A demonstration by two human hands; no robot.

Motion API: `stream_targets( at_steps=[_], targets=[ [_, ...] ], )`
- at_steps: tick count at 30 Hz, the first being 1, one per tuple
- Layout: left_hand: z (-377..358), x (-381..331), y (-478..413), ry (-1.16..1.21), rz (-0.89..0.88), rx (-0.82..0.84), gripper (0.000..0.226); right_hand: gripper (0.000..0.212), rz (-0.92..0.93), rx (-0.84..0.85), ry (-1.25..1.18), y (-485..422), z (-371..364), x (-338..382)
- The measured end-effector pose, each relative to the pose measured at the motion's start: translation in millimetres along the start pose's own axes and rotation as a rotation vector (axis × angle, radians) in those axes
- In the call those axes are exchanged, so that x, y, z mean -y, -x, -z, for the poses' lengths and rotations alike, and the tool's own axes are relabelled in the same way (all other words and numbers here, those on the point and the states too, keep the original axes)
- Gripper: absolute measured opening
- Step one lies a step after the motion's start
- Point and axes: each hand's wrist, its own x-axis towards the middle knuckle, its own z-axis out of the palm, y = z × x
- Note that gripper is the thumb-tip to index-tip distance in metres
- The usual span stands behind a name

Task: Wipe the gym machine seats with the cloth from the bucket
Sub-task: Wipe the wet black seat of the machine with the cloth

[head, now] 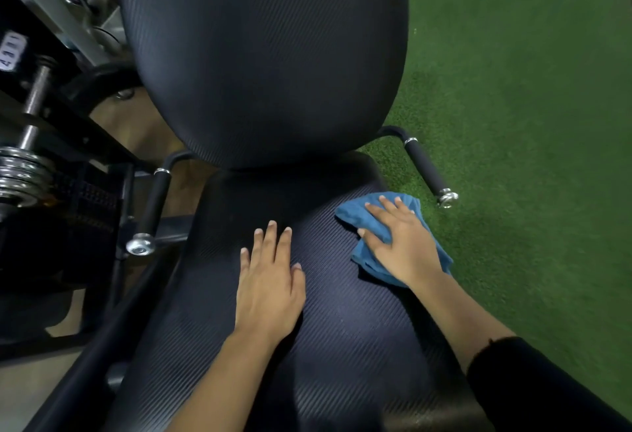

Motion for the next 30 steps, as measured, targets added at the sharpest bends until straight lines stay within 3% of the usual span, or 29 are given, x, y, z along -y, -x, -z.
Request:
stream_targets(
  at_steps=[7,12,16,24,30],
  targets=[
    [-4,-4,-6,-0.025,0.009,0.033,0.057,0.052,0.063,0.025,-0.005,47,12,-5],
    [-5,-4,-1,-0.064,-0.006,0.076,0.058,0.069,0.047,0.038,0.043,60,18,-19],
    [-6,-5,0,-0.082,-0.016,0.101,0.057,0.053,0.016,0.057,0.044,24,13,-19],
    [-12,-12,8,-0.13,-0.005,0.116,0.057,0.064,0.07,0.056,-0.021,81,24,-19],
    [-16,-13,9,-0.144,0.031,0.092,0.056,0.052,0.075,0.091,0.001,32,19,-24]
  ],
)
